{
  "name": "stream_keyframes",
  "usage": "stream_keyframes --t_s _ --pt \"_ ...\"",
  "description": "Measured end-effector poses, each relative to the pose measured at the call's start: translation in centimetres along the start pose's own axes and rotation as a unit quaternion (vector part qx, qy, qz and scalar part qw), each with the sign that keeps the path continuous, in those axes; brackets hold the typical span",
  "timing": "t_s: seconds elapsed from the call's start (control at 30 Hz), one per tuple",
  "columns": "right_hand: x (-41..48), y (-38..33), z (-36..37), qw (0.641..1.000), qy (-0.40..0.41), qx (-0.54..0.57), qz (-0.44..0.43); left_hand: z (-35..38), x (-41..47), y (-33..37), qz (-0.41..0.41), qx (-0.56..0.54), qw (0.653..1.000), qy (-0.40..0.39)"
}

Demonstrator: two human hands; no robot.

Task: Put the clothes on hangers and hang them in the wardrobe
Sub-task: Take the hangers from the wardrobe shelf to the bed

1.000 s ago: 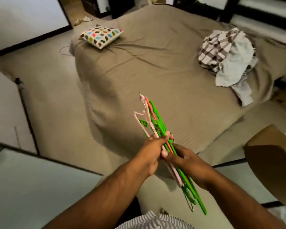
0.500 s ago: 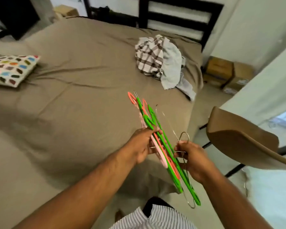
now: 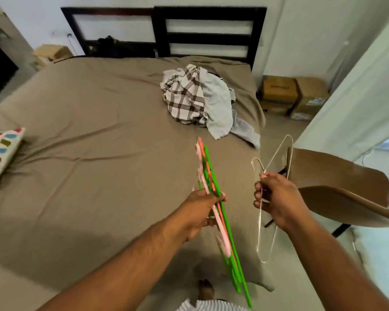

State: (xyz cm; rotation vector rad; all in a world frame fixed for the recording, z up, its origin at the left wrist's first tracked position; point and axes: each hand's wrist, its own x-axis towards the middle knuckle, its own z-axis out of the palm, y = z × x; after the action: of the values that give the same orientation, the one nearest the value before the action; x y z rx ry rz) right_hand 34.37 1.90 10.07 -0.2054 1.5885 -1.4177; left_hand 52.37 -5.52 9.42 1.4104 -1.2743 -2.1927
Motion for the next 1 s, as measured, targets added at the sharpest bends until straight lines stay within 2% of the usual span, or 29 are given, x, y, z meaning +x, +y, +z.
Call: stream_keyframes --t_s 0.23,0.33,0.47,0.6,0.7,0.87,1.0 --pt "-0.5 -0.8 7.1 0.976 -0.147 -0.153 -0.042 -0.6 1.2 3.1 0.062 0.073 0.993 -0.064" --pt "-1.7 -0.5 8.5 0.97 -0.198 -0.14 -0.028 -2.0 2.0 3.7 0.063 0.062 0.993 -0.072" --pt "-3.0 0.7 11.2 0.948 -0.25 -0.188 -0.051 -4.9 2.6 3.6 0.058 0.073 0.991 -0.091" --pt "-4.3 2.3 15.2 0.959 -0.226 -0.163 -0.057 -9.8 1.8 3.8 0.038 0.038 0.988 -0.146" --pt "-6.1 4.3 19.3 0.961 -0.178 -0.198 -0.077 -15.0 0.8 4.5 -0.003 -0.009 0.981 -0.192" --pt "-9.8 8.2 28.8 0.974 -0.023 -0.212 -0.081 -24.2 -0.3 4.2 0.037 0.13 0.956 -0.261" --pt "-11.9 10.6 34.9 0.984 0.066 -0.145 -0.075 -29.5 -1.8 4.3 0.084 0.2 0.944 -0.247"
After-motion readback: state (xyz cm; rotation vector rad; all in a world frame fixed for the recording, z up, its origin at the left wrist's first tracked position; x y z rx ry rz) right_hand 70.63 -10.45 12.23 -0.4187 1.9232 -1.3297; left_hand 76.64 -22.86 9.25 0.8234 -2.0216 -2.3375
